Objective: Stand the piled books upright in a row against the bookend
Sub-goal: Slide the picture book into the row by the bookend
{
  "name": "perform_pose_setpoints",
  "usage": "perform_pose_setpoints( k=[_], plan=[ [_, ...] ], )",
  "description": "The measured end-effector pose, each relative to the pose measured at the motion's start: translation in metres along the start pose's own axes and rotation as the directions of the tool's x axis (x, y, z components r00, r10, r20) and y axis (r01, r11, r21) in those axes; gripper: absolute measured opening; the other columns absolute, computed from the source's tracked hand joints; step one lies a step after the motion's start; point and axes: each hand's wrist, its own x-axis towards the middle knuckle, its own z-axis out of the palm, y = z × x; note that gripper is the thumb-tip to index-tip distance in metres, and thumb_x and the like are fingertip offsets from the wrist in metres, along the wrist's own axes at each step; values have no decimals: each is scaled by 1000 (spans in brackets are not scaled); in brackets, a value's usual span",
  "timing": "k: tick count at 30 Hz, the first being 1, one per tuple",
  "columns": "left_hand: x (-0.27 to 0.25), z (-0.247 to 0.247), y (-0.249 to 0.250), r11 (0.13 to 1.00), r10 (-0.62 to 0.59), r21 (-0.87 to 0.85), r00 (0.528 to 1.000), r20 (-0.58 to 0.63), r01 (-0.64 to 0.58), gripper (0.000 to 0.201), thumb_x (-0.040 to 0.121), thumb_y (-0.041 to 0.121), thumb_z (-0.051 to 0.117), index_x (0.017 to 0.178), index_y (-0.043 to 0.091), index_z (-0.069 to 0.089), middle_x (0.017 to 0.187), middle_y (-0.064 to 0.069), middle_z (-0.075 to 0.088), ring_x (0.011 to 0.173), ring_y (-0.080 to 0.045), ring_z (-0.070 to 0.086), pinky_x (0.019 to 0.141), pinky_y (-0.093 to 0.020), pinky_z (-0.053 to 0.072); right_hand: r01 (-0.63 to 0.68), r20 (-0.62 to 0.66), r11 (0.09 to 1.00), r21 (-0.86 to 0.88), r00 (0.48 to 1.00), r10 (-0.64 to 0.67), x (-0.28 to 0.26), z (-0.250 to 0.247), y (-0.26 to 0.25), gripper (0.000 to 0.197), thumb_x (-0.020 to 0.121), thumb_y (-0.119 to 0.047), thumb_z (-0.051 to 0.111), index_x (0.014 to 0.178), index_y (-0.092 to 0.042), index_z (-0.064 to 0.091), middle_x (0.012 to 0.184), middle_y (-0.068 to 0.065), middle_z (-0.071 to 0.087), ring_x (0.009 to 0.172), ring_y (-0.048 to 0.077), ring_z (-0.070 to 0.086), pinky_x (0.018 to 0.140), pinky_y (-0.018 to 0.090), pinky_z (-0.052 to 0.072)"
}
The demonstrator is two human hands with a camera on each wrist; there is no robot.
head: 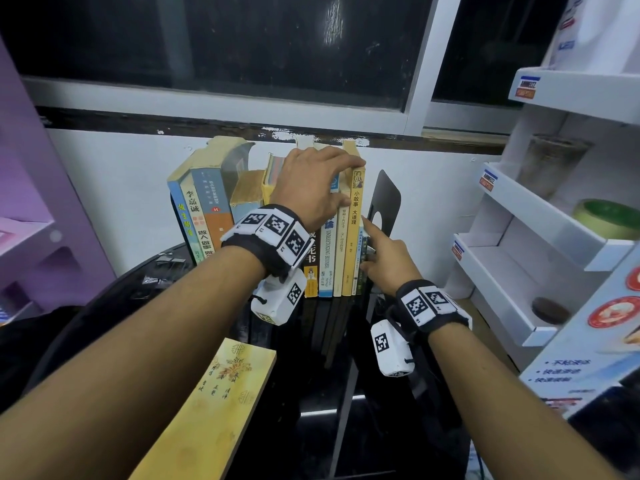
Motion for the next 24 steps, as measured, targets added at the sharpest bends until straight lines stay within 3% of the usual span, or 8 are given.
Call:
perform_pose_setpoints(
  k=[4,8,12,17,21,24],
  plan=[
    [0,0,0,1000,5,-12,1000,-7,-5,55,79,35,72,130,36,52,135,11,53,119,-16,47,105,-35,25,-6,23,999,49,1000,5,3,-2,5,83,85,2,65,148,-38,28,123,6,63,97,14,66,80,23,53],
    [-1,0,-1,1000,4,-17,1000,-13,-4,54,79,34,72,129,35,52,134,11,53,119,-16,47,105,-34,25,-7,13,989,147,1000,5,4,-3,8,79,84,7,64,144,-35,36,123,8,62,92,11,64,66,10,51],
    [-1,0,-1,1000,6,-23,1000,-17,-7,53,79,34,72,129,34,53,134,11,53,119,-16,47,105,-35,25,-20,28,986,165,999,16,5,-4,10,78,84,7,64,143,-35,37,126,10,61,105,18,64,69,14,53],
    [-1,0,-1,1000,8,-13,1000,-17,-8,53,80,34,71,130,35,52,135,11,53,119,-16,47,105,-35,25,8,17,994,113,1000,-10,3,-2,10,77,87,3,63,144,-41,33,123,7,63,92,10,64,68,11,51],
    [-2,-3,0,1000,13,-2,1000,2,-13,55,81,35,70,132,35,50,137,11,51,122,-16,46,107,-36,24,2,24,999,41,1000,-3,1,0,7,79,89,-3,62,147,-41,24,124,6,63,99,16,67,85,27,54],
    [-2,-6,1,1000,28,-7,999,40,-28,57,82,34,69,135,34,46,141,9,48,127,-17,42,109,-38,22,-25,41,1000,5,999,25,-1,0,6,81,91,-6,60,151,-38,16,127,5,61,107,19,65,87,31,53]
  ],
)
